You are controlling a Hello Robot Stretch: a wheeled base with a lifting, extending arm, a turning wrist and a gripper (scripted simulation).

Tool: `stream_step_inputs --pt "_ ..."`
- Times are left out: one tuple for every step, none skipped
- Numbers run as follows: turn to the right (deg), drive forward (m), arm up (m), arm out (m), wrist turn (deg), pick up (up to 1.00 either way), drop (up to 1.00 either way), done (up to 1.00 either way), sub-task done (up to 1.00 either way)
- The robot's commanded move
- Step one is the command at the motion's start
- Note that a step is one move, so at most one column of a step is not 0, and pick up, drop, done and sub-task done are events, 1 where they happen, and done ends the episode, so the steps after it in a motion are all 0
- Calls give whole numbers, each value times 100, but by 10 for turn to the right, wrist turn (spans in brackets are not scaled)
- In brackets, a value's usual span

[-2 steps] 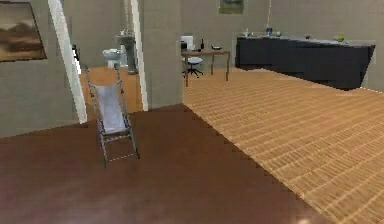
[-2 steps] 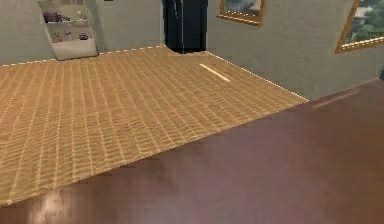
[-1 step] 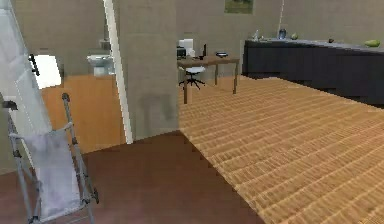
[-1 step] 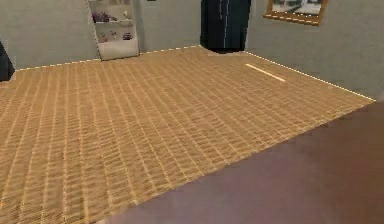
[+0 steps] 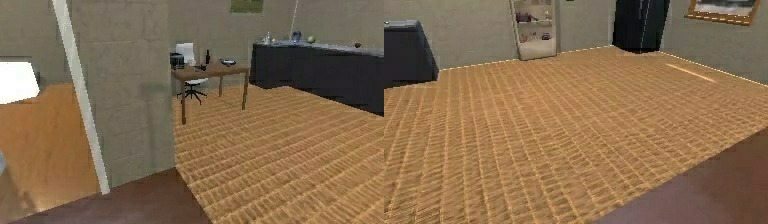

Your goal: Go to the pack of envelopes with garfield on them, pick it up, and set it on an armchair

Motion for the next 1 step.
stream_step_inputs --pt "390 0 0 0 0 0 0 0 0"
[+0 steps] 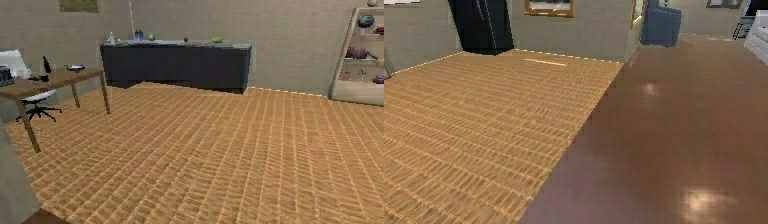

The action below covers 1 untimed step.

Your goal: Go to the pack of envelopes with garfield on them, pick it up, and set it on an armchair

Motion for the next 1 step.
stream_step_inputs --pt "0 5 0 0 0 0 0 0 0"
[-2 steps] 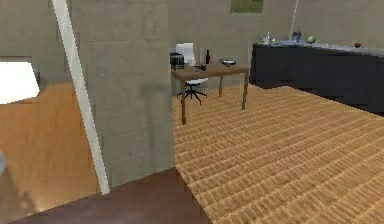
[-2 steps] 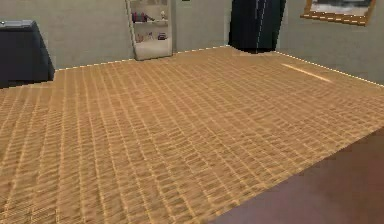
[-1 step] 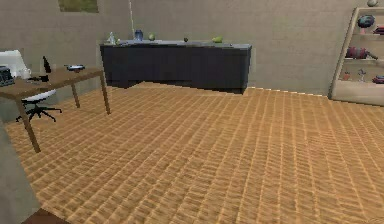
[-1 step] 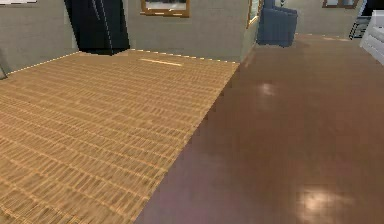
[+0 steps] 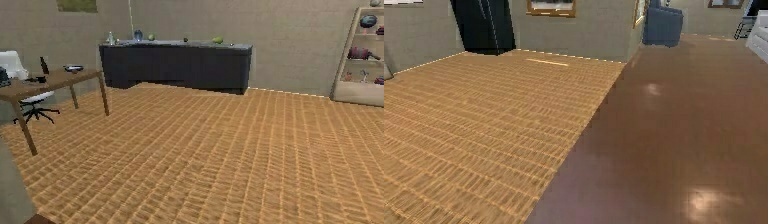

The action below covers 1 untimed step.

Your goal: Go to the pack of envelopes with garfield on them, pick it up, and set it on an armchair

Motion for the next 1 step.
stream_step_inputs --pt "-450 0 0 0 0 0 0 0 0"
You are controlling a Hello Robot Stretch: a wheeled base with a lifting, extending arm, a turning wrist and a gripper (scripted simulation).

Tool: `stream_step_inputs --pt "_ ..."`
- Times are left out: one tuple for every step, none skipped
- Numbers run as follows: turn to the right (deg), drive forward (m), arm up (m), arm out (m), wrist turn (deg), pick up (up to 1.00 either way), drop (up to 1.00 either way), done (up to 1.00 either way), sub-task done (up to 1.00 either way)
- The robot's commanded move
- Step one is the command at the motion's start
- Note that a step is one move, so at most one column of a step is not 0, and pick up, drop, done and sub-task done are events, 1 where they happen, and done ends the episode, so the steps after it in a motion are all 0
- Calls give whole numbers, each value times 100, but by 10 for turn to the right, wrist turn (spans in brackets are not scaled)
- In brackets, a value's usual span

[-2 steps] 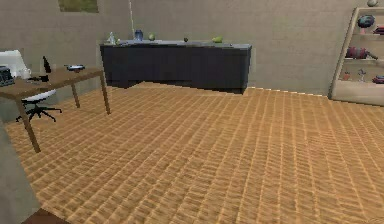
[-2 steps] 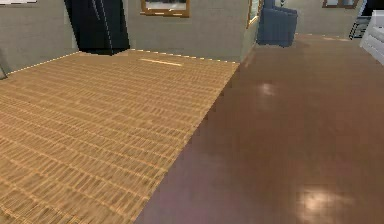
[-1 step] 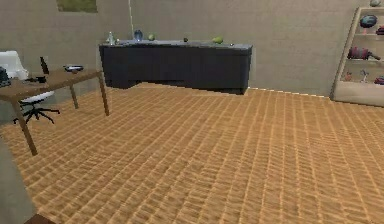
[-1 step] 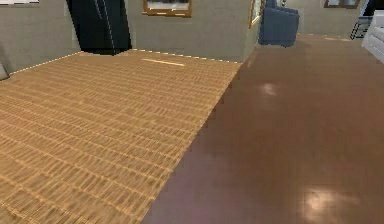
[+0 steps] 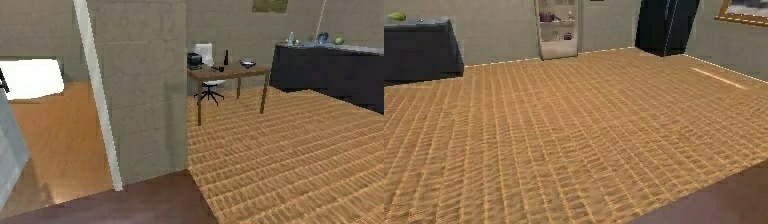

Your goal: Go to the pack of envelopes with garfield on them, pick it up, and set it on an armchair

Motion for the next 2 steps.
stream_step_inputs --pt "-180 0 0 0 0 0 0 0 0" --pt "0 100 0 0 0 0 0 0 0"
